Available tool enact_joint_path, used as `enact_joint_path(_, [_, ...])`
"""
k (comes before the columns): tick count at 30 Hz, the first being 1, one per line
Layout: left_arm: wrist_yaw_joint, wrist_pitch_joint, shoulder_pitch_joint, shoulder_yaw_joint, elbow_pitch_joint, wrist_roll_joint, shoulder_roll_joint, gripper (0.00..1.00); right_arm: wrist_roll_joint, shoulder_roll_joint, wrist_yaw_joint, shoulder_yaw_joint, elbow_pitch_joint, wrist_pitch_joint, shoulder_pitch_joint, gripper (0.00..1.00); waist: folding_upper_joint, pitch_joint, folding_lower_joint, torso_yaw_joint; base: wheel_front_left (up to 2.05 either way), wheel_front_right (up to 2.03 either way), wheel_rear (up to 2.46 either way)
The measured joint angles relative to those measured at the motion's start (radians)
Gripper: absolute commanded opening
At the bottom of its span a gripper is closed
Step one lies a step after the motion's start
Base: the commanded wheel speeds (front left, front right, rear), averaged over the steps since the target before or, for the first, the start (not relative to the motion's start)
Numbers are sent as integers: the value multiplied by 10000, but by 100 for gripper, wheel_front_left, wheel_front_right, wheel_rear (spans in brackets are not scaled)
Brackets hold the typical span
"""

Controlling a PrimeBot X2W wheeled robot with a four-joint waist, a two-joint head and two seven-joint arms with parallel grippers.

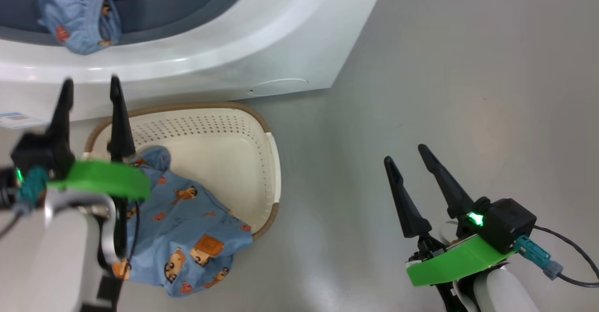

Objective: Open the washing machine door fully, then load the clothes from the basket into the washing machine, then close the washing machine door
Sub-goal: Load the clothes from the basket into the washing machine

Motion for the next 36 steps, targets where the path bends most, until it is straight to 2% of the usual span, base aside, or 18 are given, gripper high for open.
enact_joint_path(8, [81, -54, 2131, -65, -1616, -219, -46, 100, -541, -4, 0, -416, -86, 0, 174, 100, 0, -262, 0, 493, 0, 0, 0])
enact_joint_path(17, [146, -157, 3310, -36, -2677, -334, -213, 100, -639, -6, 0, -744, -196, 0, 407, 100, 0, -497, 0, 852, 0, 0, 0])
enact_joint_path(36, [330, -222, 3747, 0, -3170, -441, -127, 100, -654, -4, 0, -765, -226, 0, 590, 100, 0, -592, 0, 722, 0, 0, 0])
